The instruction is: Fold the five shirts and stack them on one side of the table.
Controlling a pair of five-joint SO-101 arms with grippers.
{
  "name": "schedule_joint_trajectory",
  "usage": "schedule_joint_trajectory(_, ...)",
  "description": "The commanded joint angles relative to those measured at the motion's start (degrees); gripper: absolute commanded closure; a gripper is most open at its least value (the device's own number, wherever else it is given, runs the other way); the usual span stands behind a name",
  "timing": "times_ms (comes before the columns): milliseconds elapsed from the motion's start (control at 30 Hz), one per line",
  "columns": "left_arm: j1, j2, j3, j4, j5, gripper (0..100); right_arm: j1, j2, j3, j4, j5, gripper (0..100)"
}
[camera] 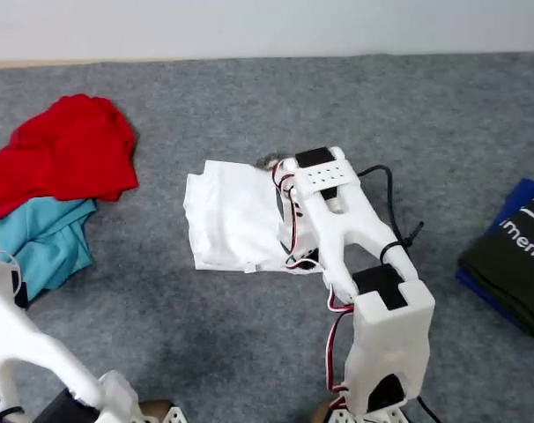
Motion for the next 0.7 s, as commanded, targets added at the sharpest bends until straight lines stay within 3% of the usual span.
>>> schedule_joint_trajectory(0,0.35,-1.85,-1.80,0.18,-0.53,99,-1.19,-3.47,-5.19,4.79,-0.26,98.9)
schedule_joint_trajectory(200,1.41,-1.85,-1.89,0.35,-0.53,99,-2.77,-7.69,-17.05,7.69,-0.35,98.9)
schedule_joint_trajectory(333,7.82,-1.93,-2.07,0.62,0.00,99,-2.59,-8.31,-21.01,9.89,-0.35,98.9)
schedule_joint_trajectory(433,14.24,-1.93,-2.42,0.18,4.31,99,-2.68,-8.22,-23.91,13.41,-0.44,98.9)
schedule_joint_trajectory(667,22.77,-1.85,-3.82,0.18,10.73,99,-5.05,-2.42,-23.74,4.70,-3.52,98.9)
